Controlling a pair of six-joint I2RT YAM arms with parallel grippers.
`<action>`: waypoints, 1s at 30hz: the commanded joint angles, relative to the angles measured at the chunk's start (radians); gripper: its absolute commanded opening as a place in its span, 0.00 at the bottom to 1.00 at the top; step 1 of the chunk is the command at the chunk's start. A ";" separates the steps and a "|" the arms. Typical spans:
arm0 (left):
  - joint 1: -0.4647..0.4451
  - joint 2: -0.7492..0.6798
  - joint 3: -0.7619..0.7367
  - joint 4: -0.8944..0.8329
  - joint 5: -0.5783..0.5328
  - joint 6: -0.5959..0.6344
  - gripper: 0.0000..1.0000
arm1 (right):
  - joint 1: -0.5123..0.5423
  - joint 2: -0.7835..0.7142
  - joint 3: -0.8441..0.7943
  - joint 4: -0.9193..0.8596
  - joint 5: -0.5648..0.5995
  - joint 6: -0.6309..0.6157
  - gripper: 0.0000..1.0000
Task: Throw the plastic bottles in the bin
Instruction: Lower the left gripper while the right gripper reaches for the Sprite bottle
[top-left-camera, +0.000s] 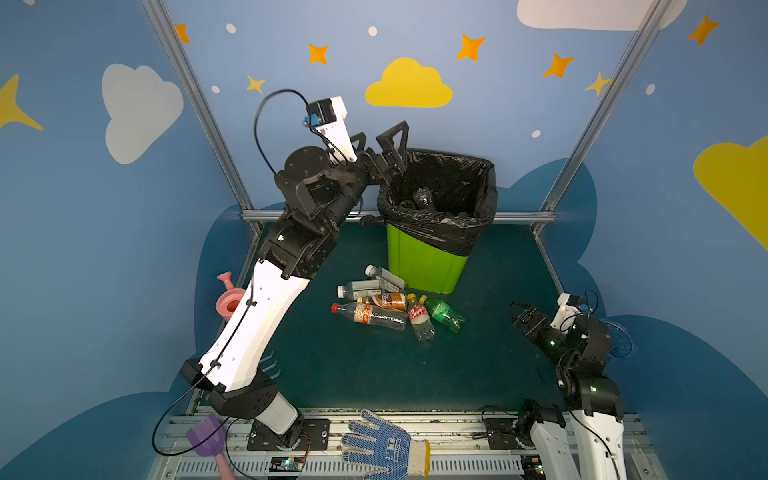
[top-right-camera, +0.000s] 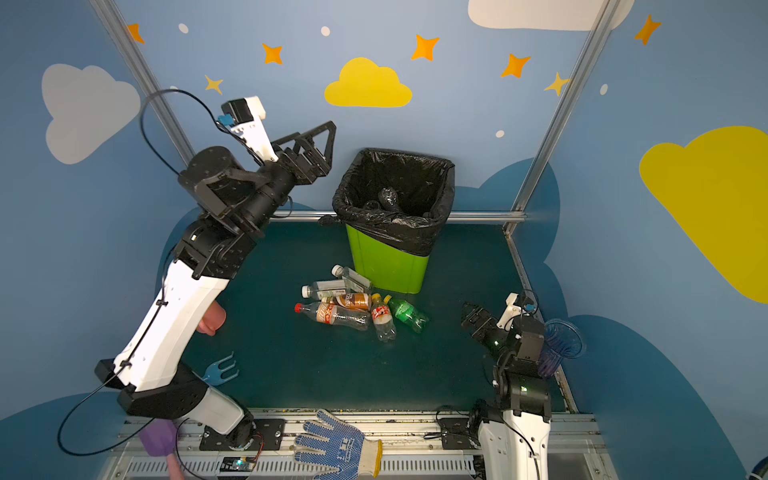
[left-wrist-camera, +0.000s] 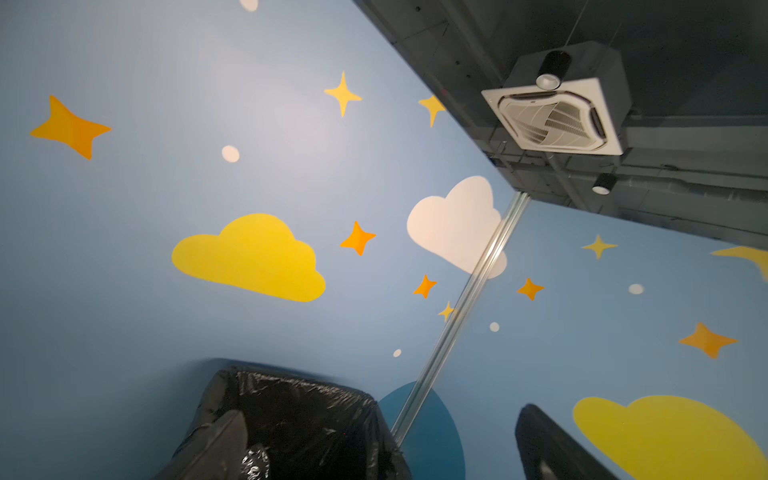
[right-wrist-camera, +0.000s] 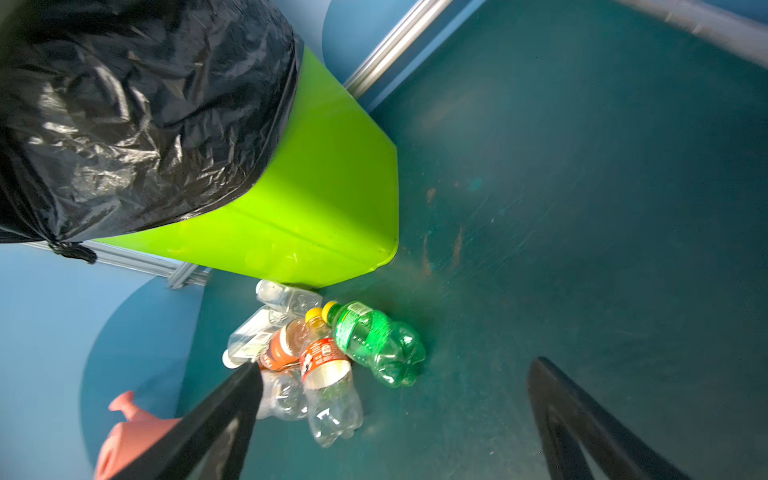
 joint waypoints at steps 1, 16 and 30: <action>0.005 -0.090 -0.211 0.072 -0.057 0.028 1.00 | 0.007 0.045 -0.050 0.083 -0.083 0.131 0.98; 0.095 -0.634 -1.124 -0.006 -0.224 -0.224 1.00 | 0.298 0.432 0.033 0.200 0.047 -0.044 0.96; 0.209 -1.003 -1.466 -0.254 -0.238 -0.414 1.00 | 0.567 0.854 0.289 0.058 0.232 -0.388 0.80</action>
